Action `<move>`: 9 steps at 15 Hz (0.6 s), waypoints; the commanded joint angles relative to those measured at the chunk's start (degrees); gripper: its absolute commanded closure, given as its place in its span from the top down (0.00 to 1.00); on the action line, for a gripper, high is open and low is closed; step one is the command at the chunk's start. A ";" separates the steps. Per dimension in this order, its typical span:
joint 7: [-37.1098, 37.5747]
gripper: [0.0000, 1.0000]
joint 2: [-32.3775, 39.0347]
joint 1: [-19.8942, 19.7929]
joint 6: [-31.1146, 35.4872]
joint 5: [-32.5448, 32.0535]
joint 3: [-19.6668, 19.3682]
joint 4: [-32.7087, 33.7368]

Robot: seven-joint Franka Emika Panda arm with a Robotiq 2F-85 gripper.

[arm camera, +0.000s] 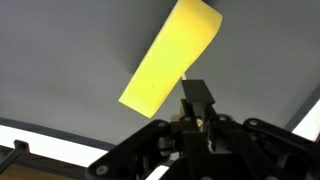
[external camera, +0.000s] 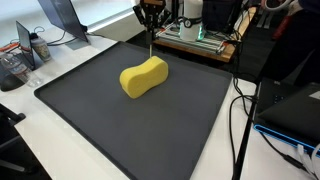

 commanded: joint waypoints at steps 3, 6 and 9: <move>0.65 0.03 1.01 -1.93 6.12 -3.61 -0.06 -2.63; 1.02 0.03 2.04 -2.42 8.14 -4.94 -0.03 -3.18; 2.17 0.03 3.47 -2.84 10.52 -6.85 0.04 -3.25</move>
